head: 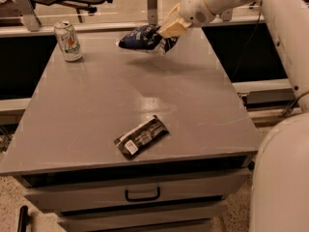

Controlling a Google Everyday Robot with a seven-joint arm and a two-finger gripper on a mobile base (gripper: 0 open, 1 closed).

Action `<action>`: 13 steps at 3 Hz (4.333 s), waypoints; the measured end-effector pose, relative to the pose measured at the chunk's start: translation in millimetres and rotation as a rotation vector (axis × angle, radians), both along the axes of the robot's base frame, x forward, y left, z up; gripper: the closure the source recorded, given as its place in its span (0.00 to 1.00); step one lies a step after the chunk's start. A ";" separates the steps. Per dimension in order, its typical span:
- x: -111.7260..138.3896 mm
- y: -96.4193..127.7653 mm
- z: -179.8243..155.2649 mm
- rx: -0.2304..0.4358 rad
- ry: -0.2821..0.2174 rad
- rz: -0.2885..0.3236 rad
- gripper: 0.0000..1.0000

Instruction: Move blue chip bag near rxbar chocolate

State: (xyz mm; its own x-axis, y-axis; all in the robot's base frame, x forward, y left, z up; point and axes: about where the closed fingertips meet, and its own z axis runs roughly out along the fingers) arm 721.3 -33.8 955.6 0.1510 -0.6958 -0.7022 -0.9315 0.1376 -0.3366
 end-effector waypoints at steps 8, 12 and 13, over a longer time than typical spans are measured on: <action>-189.5 -45.5 -8.9 0.147 -0.006 0.198 1.00; -197.0 -35.7 -10.4 0.145 0.002 0.225 0.35; -197.6 -32.7 -10.6 0.145 0.003 0.230 0.04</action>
Offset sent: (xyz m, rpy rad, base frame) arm -0.1707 -0.1057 0.0777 0.1521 0.0887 0.2224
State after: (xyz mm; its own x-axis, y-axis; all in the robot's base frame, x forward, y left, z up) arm 523.7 -66.5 945.0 0.2913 -0.5357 -0.7926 -0.9449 -0.0314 -0.3260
